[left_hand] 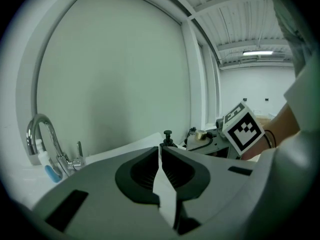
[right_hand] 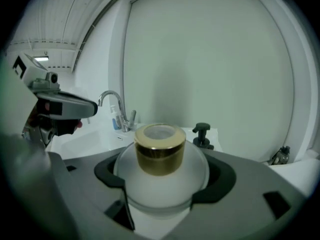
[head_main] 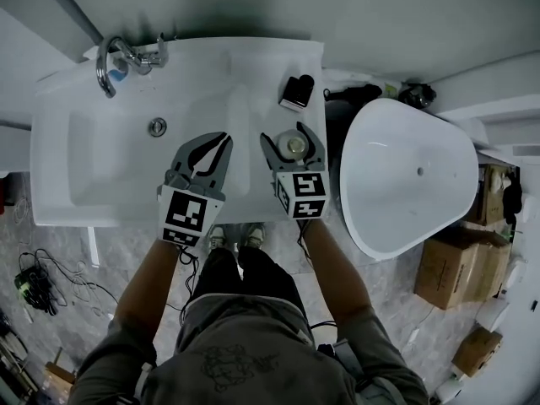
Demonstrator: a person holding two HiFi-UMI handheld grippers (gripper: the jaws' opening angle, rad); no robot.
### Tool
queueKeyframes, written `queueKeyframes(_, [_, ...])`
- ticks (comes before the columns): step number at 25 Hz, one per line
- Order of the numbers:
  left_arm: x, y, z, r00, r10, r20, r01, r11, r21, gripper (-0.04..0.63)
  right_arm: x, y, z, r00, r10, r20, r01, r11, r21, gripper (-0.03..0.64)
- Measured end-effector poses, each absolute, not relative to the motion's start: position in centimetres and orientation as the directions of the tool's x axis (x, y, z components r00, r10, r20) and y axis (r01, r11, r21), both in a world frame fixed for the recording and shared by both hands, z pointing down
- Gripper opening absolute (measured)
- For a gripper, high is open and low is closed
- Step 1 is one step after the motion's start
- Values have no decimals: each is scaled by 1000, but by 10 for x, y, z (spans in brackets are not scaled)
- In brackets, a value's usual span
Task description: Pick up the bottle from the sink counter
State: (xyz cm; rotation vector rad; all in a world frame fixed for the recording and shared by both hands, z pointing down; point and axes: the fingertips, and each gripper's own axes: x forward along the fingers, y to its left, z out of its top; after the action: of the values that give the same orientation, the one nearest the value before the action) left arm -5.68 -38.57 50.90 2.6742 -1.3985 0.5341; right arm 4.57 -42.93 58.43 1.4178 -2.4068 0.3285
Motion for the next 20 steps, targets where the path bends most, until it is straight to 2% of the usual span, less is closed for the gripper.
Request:
queueKeyframes(11, [-64,-386,427,502,-816,286,-814,-558,-163,32,51,-419,453,-464,-825,322,-876,482,-26,351])
queueKeyframes(20, [-73,-371,357,498,-836,232,-813,-543,-211,32,41,-384,348,-526,-825,205,-841,541,22,353])
